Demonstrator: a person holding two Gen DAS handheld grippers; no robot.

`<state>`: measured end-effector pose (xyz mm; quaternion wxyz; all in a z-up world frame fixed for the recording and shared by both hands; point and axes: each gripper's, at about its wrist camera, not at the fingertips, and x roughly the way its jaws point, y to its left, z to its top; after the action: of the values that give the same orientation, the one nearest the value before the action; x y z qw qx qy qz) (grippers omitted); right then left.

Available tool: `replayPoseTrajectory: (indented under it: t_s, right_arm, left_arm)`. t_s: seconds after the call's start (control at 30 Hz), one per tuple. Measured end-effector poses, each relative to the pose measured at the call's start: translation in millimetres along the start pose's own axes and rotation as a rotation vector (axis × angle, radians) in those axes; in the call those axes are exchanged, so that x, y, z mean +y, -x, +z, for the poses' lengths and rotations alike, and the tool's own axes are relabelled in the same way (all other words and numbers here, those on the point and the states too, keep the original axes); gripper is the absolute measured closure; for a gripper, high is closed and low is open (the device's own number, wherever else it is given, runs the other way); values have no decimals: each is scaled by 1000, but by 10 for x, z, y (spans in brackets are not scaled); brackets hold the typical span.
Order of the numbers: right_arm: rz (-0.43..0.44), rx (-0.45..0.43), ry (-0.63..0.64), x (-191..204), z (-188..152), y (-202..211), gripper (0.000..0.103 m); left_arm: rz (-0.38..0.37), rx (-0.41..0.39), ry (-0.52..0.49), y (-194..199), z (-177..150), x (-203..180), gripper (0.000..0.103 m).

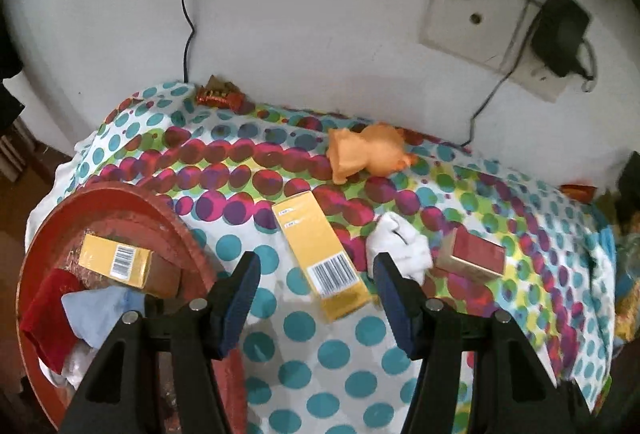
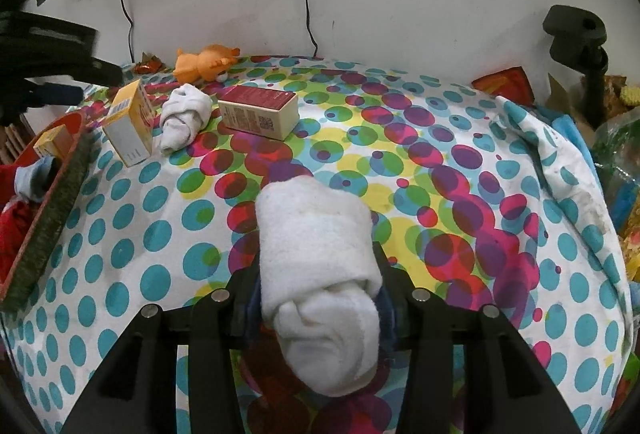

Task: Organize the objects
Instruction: 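Grasp the tall yellow box with the left gripper while the right gripper holds the white sock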

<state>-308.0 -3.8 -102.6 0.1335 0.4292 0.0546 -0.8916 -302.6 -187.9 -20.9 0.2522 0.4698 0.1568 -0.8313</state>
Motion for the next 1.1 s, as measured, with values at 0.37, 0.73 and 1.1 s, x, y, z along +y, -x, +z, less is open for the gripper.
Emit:
replayPoseTrajectory:
  t_s: [0.37,0.73,1.1]
  right_arm:
    - [29,-4,-15,277,84,-136,59]
    - [37,-4,-12,230,71,-106,59]
    - [40,-4,-9,44,23,-16,58]
  left_arm:
    - [50,66,44,-410,55,-44,43]
    - [64,23,46,-550,3,-51,43]
    - [65,1,-26,-570,-119,-136,73]
